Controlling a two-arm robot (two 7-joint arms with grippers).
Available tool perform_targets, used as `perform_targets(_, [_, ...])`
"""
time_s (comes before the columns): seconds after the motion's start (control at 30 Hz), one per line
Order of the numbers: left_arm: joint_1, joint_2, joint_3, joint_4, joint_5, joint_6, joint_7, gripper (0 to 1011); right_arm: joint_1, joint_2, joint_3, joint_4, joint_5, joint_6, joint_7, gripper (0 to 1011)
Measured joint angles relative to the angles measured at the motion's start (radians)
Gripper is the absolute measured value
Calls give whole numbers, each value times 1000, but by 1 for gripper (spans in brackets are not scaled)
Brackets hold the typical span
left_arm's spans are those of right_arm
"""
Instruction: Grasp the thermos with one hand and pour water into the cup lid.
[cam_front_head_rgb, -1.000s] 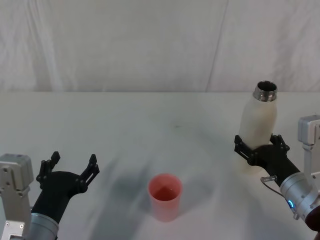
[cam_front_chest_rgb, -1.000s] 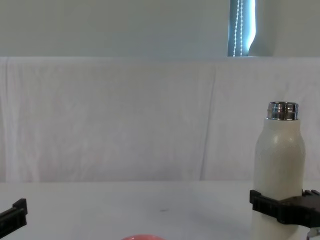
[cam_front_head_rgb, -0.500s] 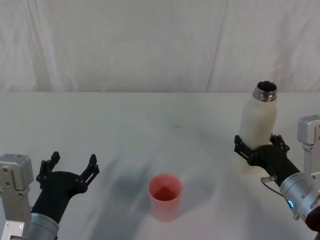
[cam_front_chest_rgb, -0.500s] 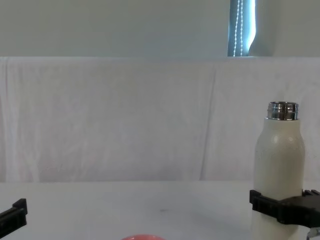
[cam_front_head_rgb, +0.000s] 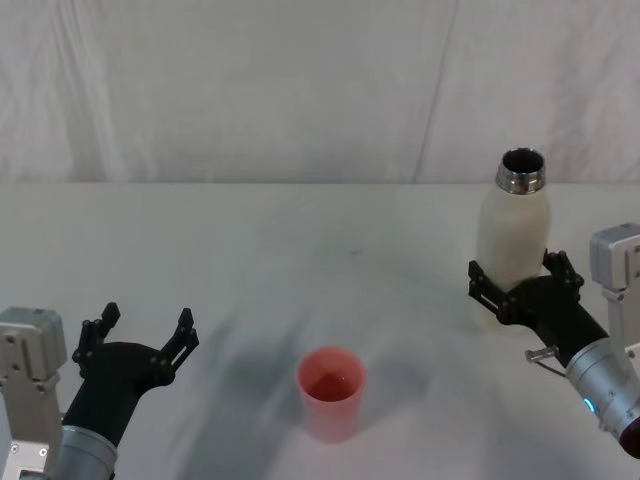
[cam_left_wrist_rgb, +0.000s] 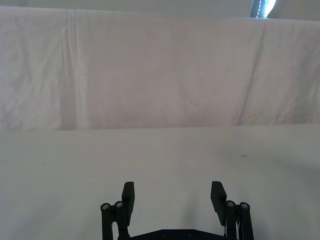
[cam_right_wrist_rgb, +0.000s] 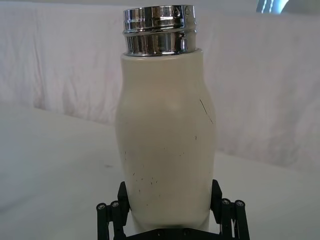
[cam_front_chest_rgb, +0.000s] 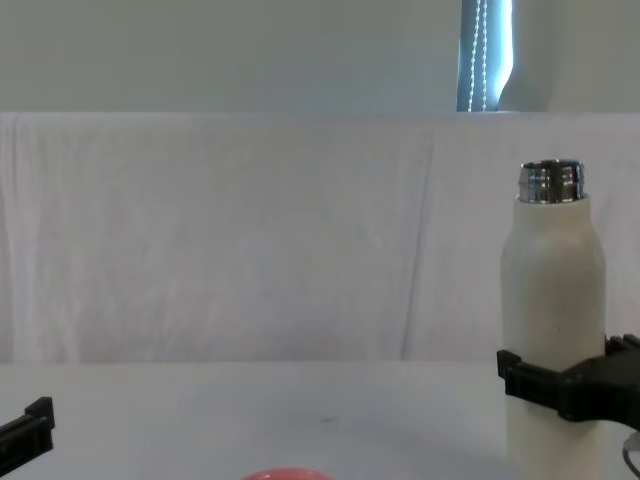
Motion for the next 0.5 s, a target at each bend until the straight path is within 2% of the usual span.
perform_targets(0.2, [0, 0, 0, 0, 0, 0, 0, 1001, -10, 14, -5, -30, -58, -6, -20, 962])
perform_targets(0.43, [0, 0, 0, 0, 0, 0, 0, 1001, -36, 35, -4, -74, -177, -17, -69, 962])
perform_targets(0.5, [0, 0, 0, 0, 0, 0, 0, 1001, -42, 39, -3, -82, -196, -19, -75, 962])
